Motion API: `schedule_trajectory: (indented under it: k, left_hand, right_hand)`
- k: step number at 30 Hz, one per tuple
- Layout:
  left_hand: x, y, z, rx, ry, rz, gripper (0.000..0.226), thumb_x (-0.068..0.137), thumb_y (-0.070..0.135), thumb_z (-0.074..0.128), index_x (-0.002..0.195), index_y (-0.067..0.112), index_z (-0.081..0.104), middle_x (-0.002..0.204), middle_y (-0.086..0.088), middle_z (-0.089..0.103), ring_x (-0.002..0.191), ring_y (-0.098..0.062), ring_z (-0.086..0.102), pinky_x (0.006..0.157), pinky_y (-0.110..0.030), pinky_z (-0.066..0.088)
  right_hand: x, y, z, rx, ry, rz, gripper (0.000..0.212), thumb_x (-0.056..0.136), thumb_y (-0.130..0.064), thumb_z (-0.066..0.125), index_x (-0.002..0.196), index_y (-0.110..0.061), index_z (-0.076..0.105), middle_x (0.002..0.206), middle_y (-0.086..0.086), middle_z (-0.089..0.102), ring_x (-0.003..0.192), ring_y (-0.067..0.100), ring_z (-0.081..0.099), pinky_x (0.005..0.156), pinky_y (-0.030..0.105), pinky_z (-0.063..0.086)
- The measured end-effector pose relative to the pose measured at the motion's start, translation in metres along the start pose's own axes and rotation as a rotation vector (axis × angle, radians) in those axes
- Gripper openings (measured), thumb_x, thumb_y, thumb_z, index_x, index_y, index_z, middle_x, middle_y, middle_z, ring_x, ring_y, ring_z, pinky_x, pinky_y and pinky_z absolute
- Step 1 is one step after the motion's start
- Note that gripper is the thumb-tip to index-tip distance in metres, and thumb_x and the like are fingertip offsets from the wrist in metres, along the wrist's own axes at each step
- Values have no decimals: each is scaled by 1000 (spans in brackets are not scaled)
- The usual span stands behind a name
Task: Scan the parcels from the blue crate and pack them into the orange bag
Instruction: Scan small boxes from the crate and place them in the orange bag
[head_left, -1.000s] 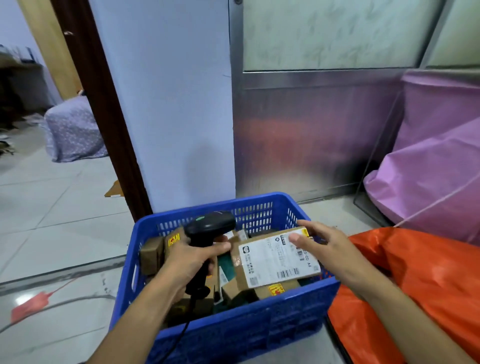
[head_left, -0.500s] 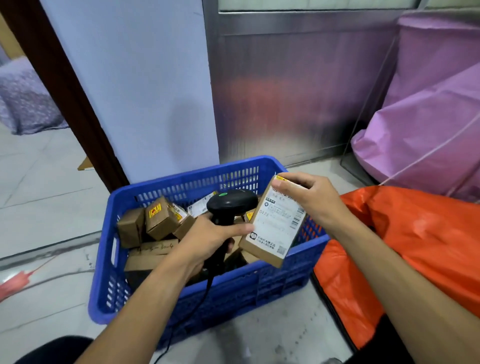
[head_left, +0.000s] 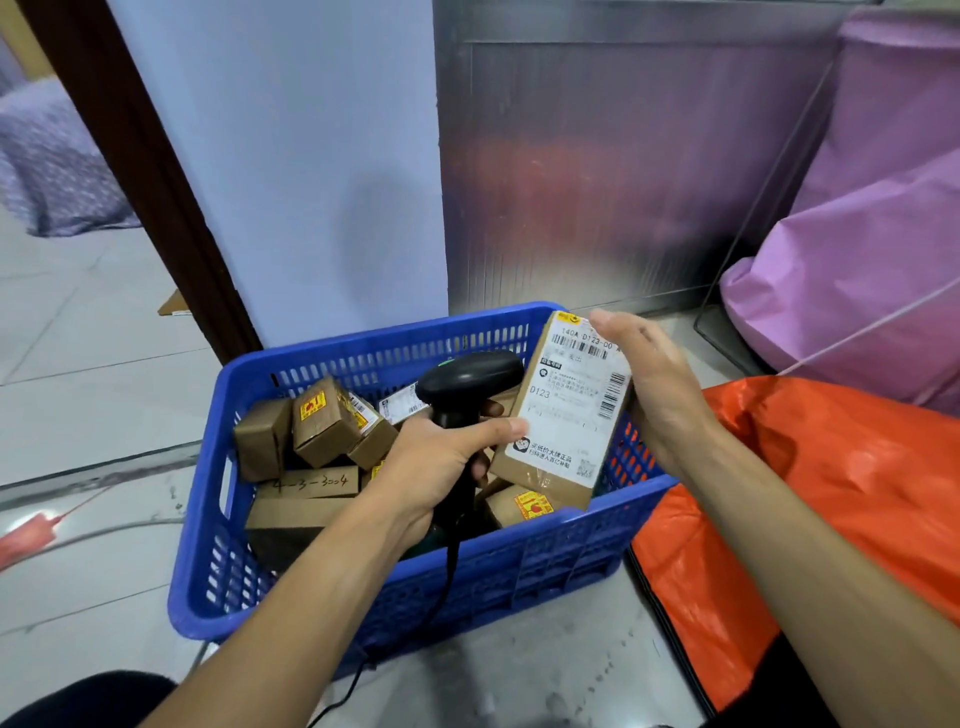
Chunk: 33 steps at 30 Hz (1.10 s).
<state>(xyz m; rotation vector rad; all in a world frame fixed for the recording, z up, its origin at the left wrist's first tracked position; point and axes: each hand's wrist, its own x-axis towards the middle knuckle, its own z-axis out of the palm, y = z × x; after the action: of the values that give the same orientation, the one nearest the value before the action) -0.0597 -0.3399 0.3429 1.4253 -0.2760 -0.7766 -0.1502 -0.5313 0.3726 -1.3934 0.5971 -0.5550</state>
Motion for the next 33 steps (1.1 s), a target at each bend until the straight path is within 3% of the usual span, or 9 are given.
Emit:
schedule_trajectory:
  k: [2, 3, 5, 9, 14, 16, 18, 24, 33]
  left_hand:
    - [-1, 4, -1, -37, 8, 9, 19, 74, 17, 90, 86, 13, 75, 74, -9, 69, 51, -14, 45, 54, -28, 43]
    - [-2, 6, -1, -56, 18, 10, 20, 73, 19, 90, 86, 12, 76, 79, -12, 71, 51, -14, 45, 55, -28, 44]
    - [-3, 10, -4, -87, 44, 19, 29, 73, 23, 90, 93, 7, 77, 86, -16, 73, 52, -13, 47, 56, -28, 46]
    - [-7, 14, -12, -70, 78, 52, 51, 71, 26, 91, 110, -1, 72, 100, -23, 77, 64, -22, 52, 57, -28, 48]
    - [-8, 17, -18, -16, 190, 72, 32, 79, 27, 88, 99, 10, 71, 66, -16, 65, 49, -16, 47, 58, -32, 42]
    - [-10, 21, -23, -15, 181, 95, 24, 83, 27, 84, 94, 10, 74, 78, -28, 68, 49, -17, 48, 61, -36, 43]
    - [-14, 24, -27, -30, 129, 130, 17, 86, 25, 80, 88, 9, 75, 88, -27, 71, 51, -18, 47, 60, -37, 43]
    - [-21, 24, -29, -18, 56, 131, 13, 91, 19, 75, 88, 7, 71, 69, -9, 62, 51, -17, 46, 54, -32, 42]
    - [-21, 26, -29, -27, 53, 116, 14, 90, 20, 77, 84, 9, 69, 63, -6, 57, 49, -17, 45, 54, -32, 42]
  right_hand:
    - [-6, 3, 6, 88, -111, 66, 77, 72, -50, 84, 133, -11, 60, 115, 11, 76, 106, 30, 74, 97, 51, 57]
    - [-11, 4, 11, 111, -155, 106, 70, 76, -43, 83, 133, -10, 61, 116, 11, 76, 107, 30, 74, 95, 48, 59]
    - [-20, 6, 18, 136, -218, 165, 63, 77, -38, 79, 133, -12, 63, 115, 9, 77, 106, 27, 74, 90, 42, 61]
    - [-24, 9, 22, 59, -280, 147, 58, 73, -36, 78, 126, -17, 65, 113, 3, 78, 104, 22, 75, 93, 44, 58]
    - [-17, 8, 18, -86, -229, 99, 51, 79, -32, 82, 126, -23, 65, 112, -4, 78, 100, 15, 76, 85, 36, 60]
    - [-14, 11, 16, -134, -177, 79, 48, 83, -29, 82, 128, -26, 64, 114, -5, 78, 98, 13, 76, 82, 33, 61]
    - [-10, 15, 14, -180, -132, 59, 49, 83, -30, 83, 128, -27, 62, 115, -4, 77, 98, 13, 76, 84, 36, 63]
    - [-4, 22, 10, -271, -52, 24, 50, 82, -29, 86, 125, -26, 60, 113, -5, 76, 95, 12, 77, 85, 42, 64]
    - [-2, 22, 5, -315, -16, 21, 51, 83, -28, 85, 127, -23, 59, 113, -3, 76, 93, 12, 77, 81, 36, 64]
